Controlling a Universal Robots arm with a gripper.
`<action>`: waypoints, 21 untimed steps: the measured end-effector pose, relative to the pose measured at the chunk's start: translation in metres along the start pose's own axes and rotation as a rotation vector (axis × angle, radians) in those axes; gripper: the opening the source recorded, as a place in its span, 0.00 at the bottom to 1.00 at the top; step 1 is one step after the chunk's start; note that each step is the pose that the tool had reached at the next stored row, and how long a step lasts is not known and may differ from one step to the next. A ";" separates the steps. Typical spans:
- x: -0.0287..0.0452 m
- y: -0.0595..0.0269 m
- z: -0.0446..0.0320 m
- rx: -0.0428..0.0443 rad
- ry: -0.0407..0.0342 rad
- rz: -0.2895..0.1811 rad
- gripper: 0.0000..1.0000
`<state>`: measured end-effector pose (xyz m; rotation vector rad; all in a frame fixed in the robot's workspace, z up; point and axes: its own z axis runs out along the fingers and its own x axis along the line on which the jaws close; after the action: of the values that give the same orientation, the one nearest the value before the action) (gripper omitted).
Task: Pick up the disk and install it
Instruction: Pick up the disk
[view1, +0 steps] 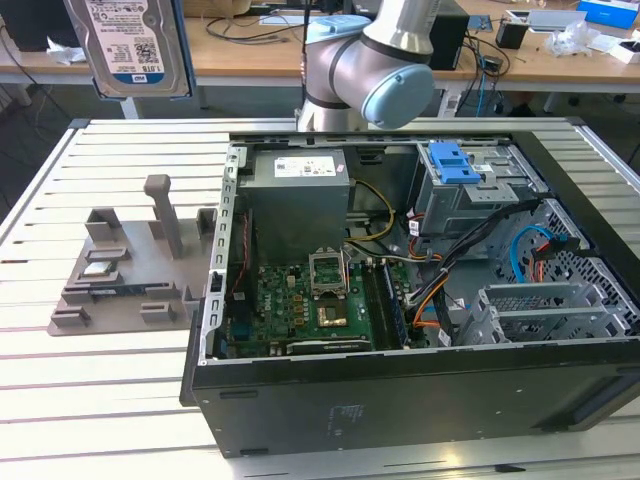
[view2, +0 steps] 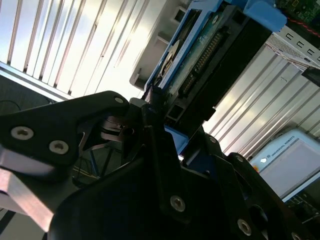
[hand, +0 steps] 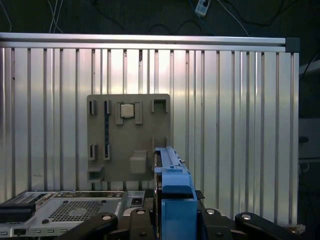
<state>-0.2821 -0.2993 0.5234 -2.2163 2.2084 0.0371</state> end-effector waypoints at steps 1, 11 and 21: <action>0.0000 -0.0023 0.0000 0.0000 0.0000 0.000 0.37; 0.0001 -0.0374 -0.0002 -0.0019 0.0000 0.000 0.37; 0.0004 -0.0767 -0.0001 -0.0046 -0.0001 0.000 0.37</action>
<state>-0.2054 -0.2994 0.5229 -2.2183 2.2108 0.0423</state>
